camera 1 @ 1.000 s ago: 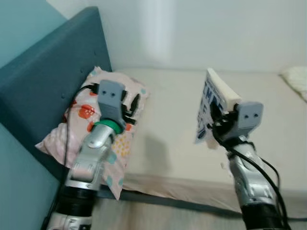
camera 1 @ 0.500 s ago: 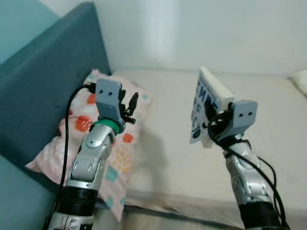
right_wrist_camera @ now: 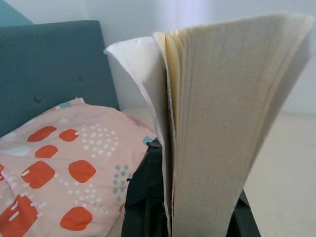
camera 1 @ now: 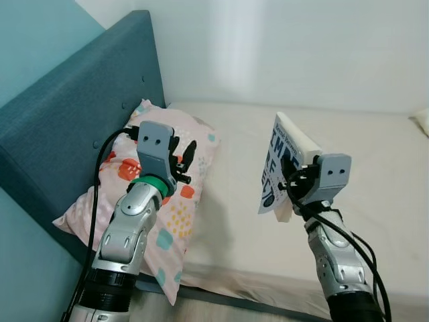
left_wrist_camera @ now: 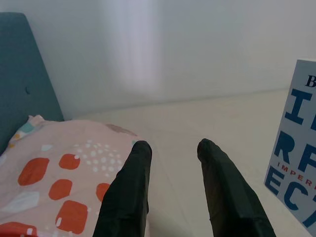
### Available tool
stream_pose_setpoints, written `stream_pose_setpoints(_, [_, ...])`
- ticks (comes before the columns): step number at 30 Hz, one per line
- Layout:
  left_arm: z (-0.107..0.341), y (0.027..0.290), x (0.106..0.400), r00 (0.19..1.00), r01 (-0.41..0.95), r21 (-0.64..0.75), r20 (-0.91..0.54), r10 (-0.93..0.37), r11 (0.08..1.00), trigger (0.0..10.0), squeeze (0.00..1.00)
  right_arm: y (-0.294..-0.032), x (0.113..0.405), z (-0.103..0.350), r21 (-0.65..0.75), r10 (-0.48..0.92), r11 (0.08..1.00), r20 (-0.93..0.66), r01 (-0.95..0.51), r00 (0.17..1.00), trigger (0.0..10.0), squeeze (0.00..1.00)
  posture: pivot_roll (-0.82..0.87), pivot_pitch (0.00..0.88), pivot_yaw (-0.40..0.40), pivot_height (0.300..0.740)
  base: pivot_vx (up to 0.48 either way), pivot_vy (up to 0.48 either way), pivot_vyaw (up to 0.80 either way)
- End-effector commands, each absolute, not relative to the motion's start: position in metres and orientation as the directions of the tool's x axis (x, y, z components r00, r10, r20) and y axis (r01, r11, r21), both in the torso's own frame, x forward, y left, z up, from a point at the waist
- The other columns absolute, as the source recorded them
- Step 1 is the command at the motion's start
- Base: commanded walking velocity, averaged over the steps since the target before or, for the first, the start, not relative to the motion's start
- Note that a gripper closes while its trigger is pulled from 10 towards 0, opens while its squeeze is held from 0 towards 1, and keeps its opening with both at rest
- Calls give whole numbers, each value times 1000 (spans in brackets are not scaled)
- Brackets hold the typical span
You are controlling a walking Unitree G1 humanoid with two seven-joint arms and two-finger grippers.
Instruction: Clean up the room
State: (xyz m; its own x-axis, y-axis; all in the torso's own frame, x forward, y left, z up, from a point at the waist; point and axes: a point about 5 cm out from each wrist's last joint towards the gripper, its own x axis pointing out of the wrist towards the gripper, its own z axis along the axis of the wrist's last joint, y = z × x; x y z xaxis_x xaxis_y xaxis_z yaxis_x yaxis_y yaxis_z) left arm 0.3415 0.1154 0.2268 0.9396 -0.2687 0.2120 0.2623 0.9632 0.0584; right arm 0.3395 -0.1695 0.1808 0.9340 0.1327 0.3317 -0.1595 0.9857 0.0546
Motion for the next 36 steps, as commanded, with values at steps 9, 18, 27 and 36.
stream_pose_setpoints(9, [217,117,340,947,261,64,175,-268,963,10000,0,-170,339,183,75,128,983,357,-165,925,10000,0,-116,90,111,666,0,0,0])
stream_pose_setpoints(18, [217,117,339,947,264,65,171,-271,962,10000,0,-169,339,182,96,124,981,357,-169,926,10000,0,-108,99,117,621,0,0,0])
stream_pose_setpoints(27, [215,119,336,949,263,67,163,-270,963,10000,0,-169,342,179,145,111,974,355,-172,928,10000,0,-95,113,121,591,0,0,0])
stream_pose_setpoints(36, [215,119,334,949,265,68,156,-273,962,10000,0,-168,352,185,451,84,849,397,-274,914,10000,0,-85,125,121,562,0,0,0])
